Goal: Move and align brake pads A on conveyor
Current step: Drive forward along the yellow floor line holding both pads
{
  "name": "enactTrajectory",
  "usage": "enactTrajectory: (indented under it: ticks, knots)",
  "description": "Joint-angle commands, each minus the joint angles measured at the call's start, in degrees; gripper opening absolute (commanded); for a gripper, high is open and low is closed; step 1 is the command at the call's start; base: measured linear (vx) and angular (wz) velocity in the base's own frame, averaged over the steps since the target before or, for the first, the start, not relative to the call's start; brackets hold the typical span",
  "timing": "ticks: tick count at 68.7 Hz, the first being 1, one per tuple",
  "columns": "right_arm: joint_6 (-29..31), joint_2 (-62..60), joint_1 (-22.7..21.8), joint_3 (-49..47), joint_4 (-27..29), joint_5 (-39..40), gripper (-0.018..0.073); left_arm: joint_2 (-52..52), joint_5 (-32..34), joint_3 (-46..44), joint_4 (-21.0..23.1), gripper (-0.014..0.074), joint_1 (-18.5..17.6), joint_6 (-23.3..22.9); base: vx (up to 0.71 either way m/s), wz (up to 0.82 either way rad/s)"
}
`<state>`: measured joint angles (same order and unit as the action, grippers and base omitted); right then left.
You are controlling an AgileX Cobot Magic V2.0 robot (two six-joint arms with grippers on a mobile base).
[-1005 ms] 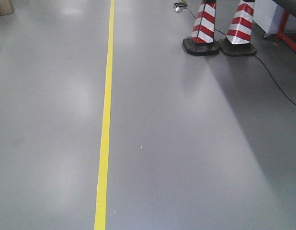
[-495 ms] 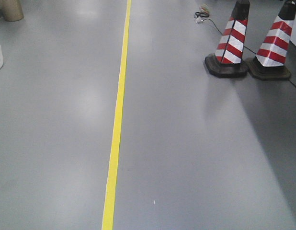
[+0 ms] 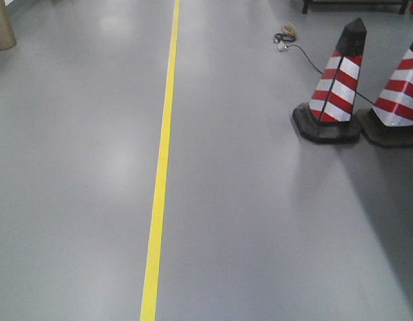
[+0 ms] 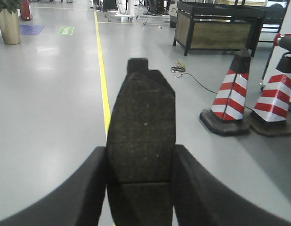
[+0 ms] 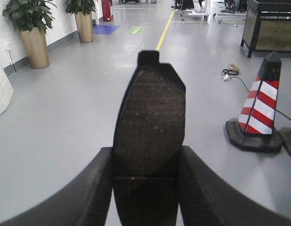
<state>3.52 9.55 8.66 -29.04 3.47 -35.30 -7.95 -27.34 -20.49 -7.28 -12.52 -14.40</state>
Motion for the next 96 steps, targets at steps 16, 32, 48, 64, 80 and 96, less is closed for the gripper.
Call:
enactTrajectory:
  ticks: [16,32,48,64,80,96]
  knots:
    - [0.27,0.63,0.16,-1.62,-0.24,5.62,-0.0005,-0.64,5.35,-1.62,-0.1,-0.0006,-0.28,-0.02,0.78,0.07]
    - [0.27,0.63,0.16,-1.62,-0.24,5.62,-0.0005,-0.64,5.35,-1.62,-0.1,-0.0006,-0.28,-0.02,0.77,0.09]
    - [0.27,0.69,0.16,-1.62,-0.23,5.62,-0.0005,-0.64,5.35,-1.62,-0.1,-0.0006,-0.28,-0.02,0.73,-0.04]
    - [0.27,0.69,0.16,-1.62,-0.23,5.61,-0.0005,-0.64,5.35,-1.62,-0.1,-0.0006,-0.28,-0.02,0.67,-0.11]
    - [0.27,0.69,0.16,-1.62,-0.23,5.61,-0.0005,-0.64,5.35,-1.62,-0.1,-0.0006,-0.28,-0.02,0.62,-0.07]
    - [0.27,0.69,0.16,-1.62,-0.23,5.61,-0.0005,-0.64,5.35,-1.62,-0.1,-0.0006,-0.28,-0.02,0.55,-0.04]
